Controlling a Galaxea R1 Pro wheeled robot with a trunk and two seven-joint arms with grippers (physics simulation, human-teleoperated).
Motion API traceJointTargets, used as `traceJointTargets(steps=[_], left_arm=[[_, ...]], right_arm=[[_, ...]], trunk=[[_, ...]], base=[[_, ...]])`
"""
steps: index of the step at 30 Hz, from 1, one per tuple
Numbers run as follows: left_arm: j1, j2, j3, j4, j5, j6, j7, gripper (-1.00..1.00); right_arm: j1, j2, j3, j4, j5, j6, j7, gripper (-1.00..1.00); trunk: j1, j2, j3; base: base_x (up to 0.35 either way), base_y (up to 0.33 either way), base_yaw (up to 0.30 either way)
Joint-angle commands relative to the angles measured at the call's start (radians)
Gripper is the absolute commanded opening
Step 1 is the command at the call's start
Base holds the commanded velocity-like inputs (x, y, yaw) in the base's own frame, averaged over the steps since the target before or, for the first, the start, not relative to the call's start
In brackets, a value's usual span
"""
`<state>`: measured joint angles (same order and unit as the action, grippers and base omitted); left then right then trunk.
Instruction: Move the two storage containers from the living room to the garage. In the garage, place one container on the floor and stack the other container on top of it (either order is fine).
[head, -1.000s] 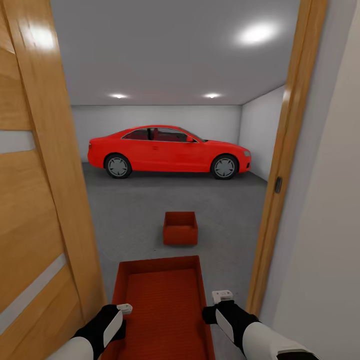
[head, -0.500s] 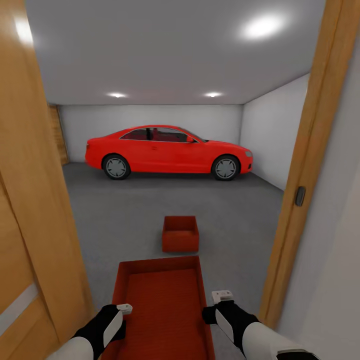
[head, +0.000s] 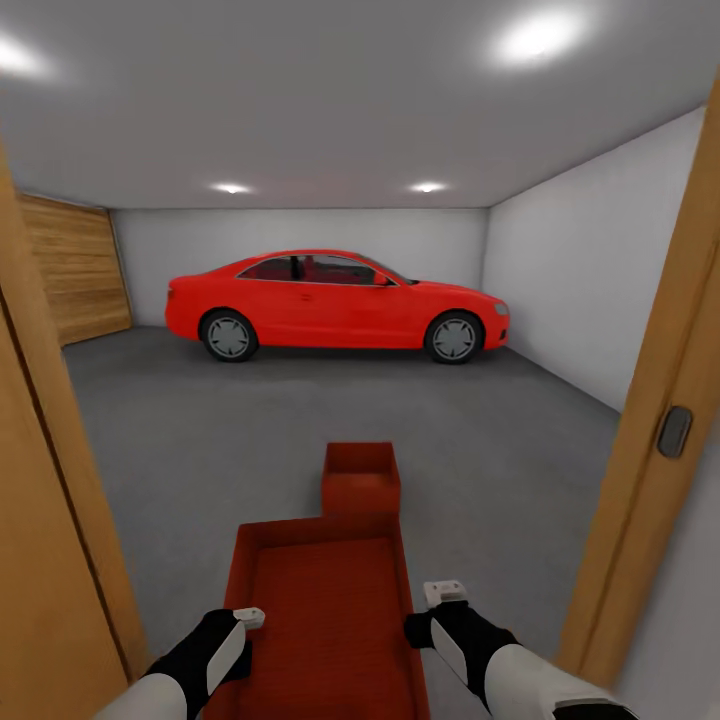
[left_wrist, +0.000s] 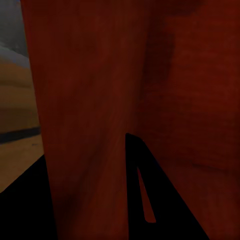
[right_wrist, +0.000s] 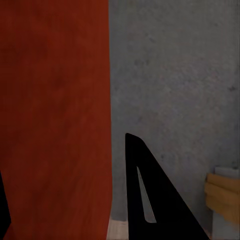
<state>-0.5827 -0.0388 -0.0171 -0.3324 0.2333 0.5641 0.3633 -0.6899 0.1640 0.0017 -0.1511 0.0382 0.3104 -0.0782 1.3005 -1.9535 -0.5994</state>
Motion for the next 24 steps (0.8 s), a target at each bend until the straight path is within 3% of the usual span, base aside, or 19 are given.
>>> traceJointTargets(steps=[1, 24], left_arm=[[0.0, 0.0, -0.005, -0.002, -0.002, 0.007, 0.009, -1.0], [0.0, 0.0, -0.004, -0.002, -0.002, 0.007, 0.009, -1.0]], right_arm=[[0.0, 0.0, 0.003, -0.002, 0.012, 0.007, -0.005, -1.0], [0.0, 0.0, 0.003, -0.002, 0.012, 0.007, -0.005, -1.0]], trunk=[[0.0, -0.001, -0.001], [0.0, -0.001, -0.001]], base=[[0.34, 0.0, 0.0], [0.34, 0.0, 0.0]])
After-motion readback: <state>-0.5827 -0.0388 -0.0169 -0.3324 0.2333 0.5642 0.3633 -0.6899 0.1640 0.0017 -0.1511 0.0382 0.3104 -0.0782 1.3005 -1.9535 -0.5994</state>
